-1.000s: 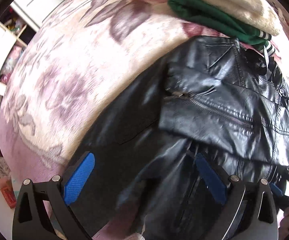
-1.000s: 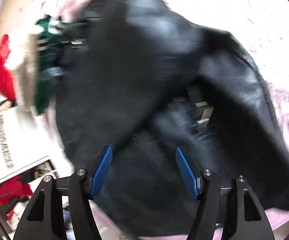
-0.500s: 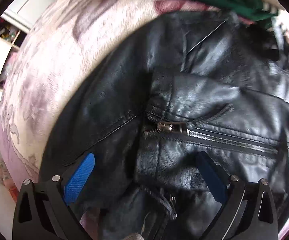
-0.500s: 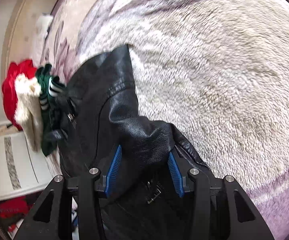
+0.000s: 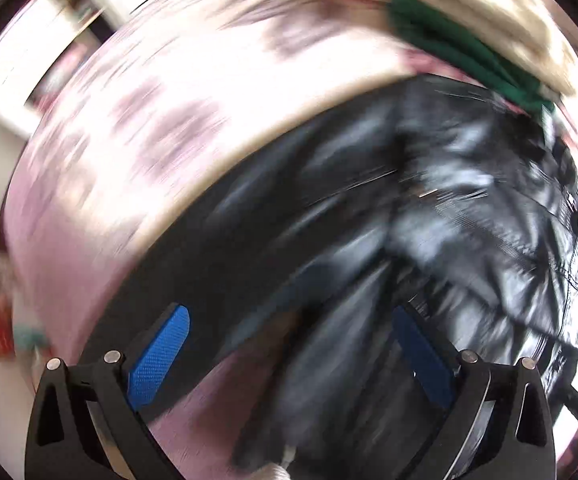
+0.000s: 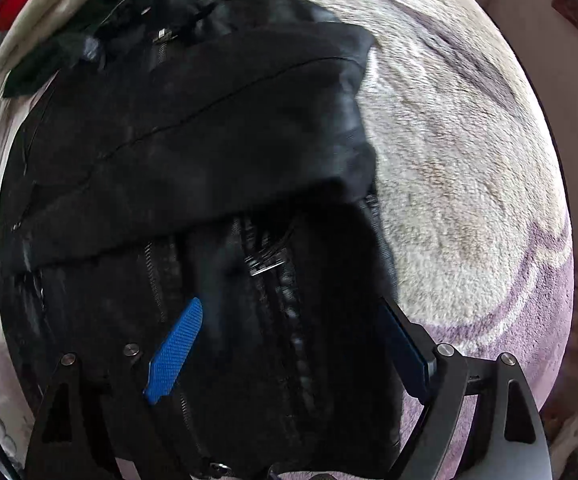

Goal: Fold large clothes

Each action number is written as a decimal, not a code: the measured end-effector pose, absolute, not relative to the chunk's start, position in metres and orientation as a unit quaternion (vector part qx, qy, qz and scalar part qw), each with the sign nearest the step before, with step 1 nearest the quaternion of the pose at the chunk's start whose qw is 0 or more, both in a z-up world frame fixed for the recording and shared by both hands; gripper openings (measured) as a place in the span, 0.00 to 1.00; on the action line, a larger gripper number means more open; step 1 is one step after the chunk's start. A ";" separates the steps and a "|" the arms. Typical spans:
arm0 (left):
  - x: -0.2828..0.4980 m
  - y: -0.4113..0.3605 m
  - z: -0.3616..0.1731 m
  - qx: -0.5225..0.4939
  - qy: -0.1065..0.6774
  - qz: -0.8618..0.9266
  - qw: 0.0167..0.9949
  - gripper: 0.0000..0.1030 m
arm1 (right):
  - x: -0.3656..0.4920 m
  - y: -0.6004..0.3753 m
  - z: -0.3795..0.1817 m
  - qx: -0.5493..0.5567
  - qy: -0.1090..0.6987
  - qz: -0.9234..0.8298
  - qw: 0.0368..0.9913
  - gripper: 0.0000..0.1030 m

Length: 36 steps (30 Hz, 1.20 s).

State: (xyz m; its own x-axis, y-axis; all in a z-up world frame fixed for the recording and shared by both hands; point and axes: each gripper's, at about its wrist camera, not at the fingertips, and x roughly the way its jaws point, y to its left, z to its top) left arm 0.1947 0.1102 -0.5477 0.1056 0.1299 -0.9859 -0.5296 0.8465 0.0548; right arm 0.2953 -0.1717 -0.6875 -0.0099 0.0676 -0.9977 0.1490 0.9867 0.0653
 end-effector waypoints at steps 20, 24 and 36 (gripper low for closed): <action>-0.021 0.331 -0.602 -0.395 0.526 0.350 0.666 0.10 | 0.236 0.040 -0.710 -0.011 0.747 0.053 0.663 0.87; 0.006 0.369 -0.552 -0.389 0.478 0.332 0.713 0.09 | 0.253 0.080 -0.711 0.004 0.747 0.033 0.664 0.87; 0.025 0.441 -0.598 -0.499 0.500 0.271 0.654 0.28 | 0.272 0.092 -0.719 0.029 0.747 -0.012 0.665 0.87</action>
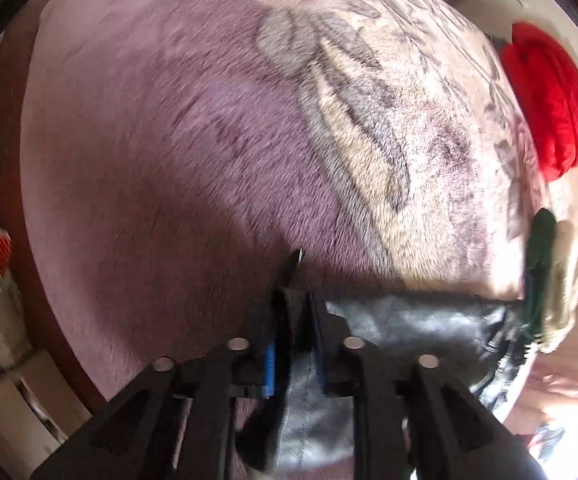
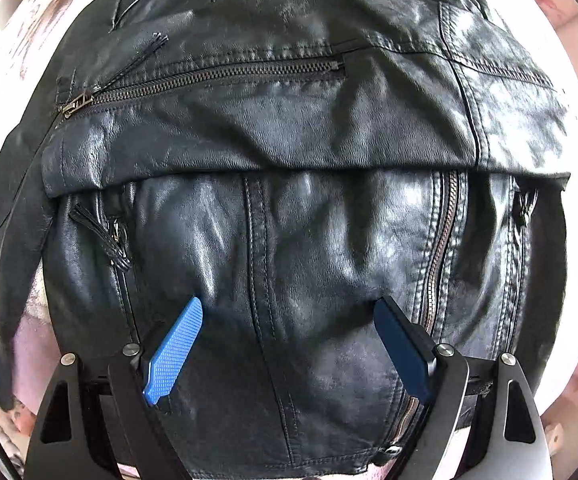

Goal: Fold large clothes

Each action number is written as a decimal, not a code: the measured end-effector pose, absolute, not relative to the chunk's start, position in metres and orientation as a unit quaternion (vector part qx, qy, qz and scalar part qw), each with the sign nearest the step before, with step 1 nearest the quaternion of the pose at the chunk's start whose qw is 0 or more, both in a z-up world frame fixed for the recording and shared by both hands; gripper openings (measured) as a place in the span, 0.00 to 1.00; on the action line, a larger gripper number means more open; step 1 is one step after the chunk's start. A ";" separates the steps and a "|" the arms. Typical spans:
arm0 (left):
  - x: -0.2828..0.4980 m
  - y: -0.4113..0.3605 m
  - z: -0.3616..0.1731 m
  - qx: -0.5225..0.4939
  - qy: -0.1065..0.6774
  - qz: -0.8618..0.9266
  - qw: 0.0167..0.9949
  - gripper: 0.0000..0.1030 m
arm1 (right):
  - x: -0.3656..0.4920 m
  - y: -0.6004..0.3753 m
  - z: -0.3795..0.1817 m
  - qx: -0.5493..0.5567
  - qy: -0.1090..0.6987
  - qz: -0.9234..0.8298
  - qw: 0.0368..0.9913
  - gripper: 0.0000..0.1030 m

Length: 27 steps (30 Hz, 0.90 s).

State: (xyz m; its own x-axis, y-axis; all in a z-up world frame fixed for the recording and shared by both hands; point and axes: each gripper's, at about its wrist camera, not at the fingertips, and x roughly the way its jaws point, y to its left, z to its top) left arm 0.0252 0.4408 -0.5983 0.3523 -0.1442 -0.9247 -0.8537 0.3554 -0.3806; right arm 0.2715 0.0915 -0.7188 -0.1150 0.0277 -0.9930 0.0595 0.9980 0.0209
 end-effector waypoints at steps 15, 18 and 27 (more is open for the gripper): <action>-0.006 0.363 -0.651 -0.709 0.375 0.270 0.533 0.73 | 0.253 0.023 -0.657 -0.065 0.710 -0.073 0.697 0.87; 0.010 0.364 -0.640 -0.682 0.374 0.323 0.540 0.73 | 0.247 0.028 -0.654 -0.113 0.693 -0.061 0.710 0.87; 0.062 0.367 -0.582 -0.529 0.396 0.440 0.608 0.05 | 0.230 0.052 -0.658 -0.208 0.648 -0.068 0.730 0.87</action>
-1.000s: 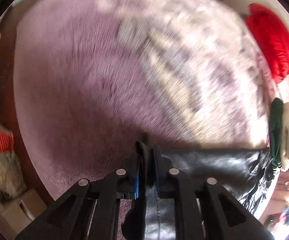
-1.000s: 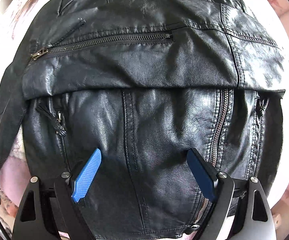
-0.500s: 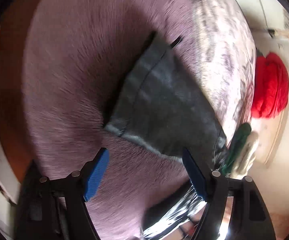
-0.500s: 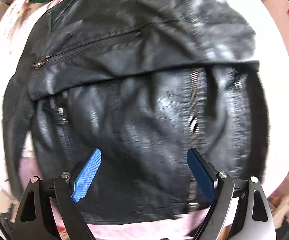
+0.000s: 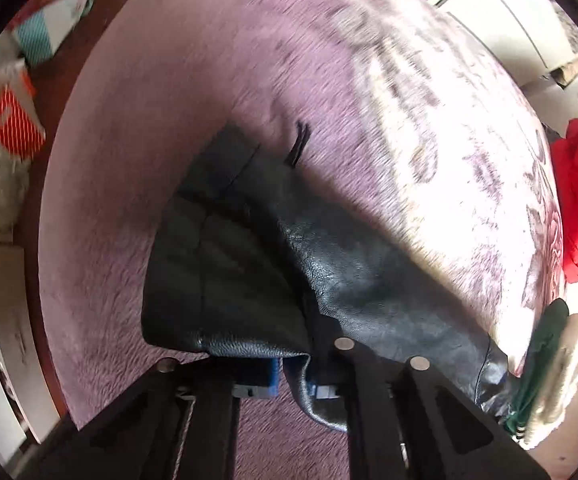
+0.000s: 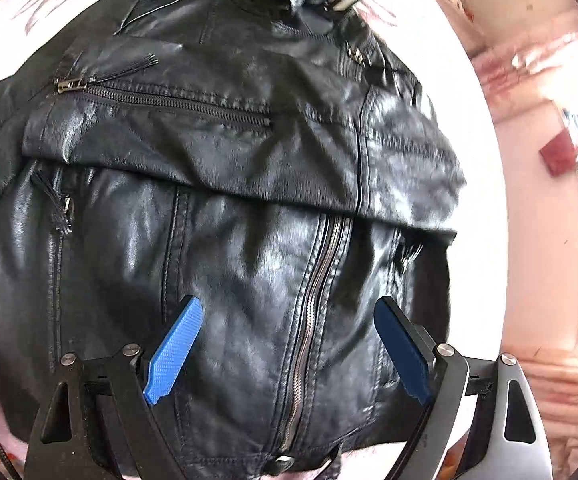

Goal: Fold large clothes

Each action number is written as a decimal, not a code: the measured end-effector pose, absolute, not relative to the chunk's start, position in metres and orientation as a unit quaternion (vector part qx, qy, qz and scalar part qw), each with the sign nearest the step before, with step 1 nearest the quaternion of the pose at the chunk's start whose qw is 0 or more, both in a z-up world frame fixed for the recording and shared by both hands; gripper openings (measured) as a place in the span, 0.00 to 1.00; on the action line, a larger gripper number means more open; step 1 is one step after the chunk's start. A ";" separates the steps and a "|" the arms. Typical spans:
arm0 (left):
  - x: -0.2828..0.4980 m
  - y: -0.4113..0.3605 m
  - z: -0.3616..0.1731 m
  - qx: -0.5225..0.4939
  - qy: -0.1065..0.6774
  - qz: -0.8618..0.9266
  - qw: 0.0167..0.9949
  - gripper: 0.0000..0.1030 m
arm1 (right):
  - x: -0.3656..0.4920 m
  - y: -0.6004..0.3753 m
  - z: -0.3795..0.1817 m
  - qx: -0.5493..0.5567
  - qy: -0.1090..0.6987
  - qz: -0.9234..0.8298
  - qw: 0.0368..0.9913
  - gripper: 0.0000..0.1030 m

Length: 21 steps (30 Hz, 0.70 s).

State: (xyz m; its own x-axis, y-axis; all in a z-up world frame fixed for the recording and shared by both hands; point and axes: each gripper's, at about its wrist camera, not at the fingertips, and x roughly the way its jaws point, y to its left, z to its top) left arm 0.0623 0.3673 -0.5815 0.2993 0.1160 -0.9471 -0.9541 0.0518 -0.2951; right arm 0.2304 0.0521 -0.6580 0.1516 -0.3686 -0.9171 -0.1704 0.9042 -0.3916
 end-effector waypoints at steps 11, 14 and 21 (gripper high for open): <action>0.157 0.315 -0.429 -0.257 0.418 0.400 0.774 0.03 | 0.263 0.067 -0.651 -0.266 0.578 -0.009 0.771 0.87; 0.194 0.273 -0.398 -0.201 0.416 0.363 0.809 0.03 | 0.278 0.045 -0.648 -0.228 0.596 -0.010 0.770 0.87; 0.304 0.120 -0.386 -0.133 0.423 0.188 0.876 0.03 | 0.296 -0.060 -0.645 -0.085 0.653 -0.063 0.750 0.87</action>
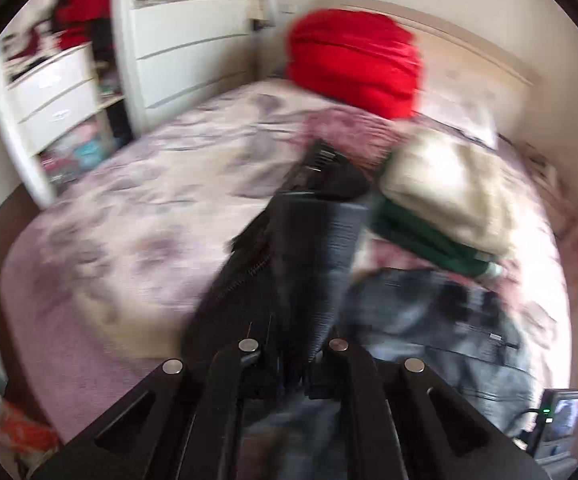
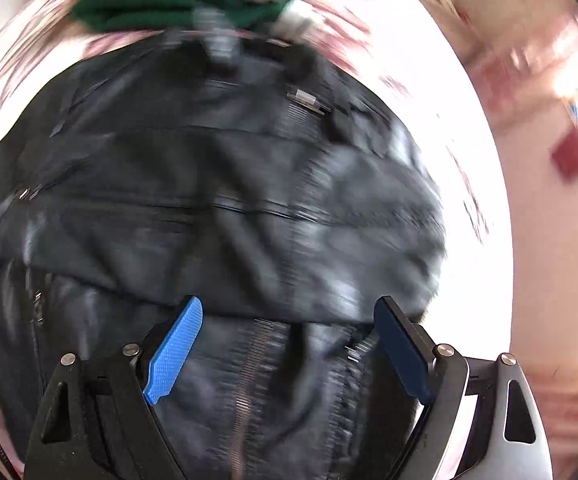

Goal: Fold large clothes

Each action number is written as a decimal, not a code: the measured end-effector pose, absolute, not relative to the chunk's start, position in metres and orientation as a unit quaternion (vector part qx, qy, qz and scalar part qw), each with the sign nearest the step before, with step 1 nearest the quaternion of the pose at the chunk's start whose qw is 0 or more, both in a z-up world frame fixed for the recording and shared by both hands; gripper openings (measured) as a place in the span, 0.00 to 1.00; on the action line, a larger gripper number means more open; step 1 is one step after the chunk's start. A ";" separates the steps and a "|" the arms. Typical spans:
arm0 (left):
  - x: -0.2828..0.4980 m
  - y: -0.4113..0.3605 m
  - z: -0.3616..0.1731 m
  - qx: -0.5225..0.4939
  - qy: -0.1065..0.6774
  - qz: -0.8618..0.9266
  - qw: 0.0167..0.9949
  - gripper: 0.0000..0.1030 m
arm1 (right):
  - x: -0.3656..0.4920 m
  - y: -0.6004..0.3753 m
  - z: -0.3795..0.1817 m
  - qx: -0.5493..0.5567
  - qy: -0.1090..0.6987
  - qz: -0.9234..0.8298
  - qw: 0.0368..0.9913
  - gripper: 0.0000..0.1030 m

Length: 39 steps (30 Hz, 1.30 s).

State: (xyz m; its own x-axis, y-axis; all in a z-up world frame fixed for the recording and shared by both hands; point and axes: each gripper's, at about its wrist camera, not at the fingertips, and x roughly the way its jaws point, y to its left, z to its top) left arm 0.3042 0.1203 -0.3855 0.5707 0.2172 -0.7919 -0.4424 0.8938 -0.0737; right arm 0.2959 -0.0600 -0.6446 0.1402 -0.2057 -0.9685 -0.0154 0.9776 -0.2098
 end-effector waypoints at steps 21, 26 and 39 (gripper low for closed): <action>0.387 -0.207 -0.513 -0.054 0.637 -0.147 0.754 0.89 | 0.251 -0.316 -0.664 0.209 0.697 -0.116 0.676 0.87; 0.387 -0.159 -0.499 -0.078 0.651 -0.153 0.739 0.89 | 0.262 -0.345 -0.662 0.230 0.707 -0.134 0.655 0.87; 0.373 0.125 -0.517 -0.150 0.649 0.133 0.734 0.89 | 0.367 -0.233 -0.670 0.263 0.698 0.034 0.665 0.64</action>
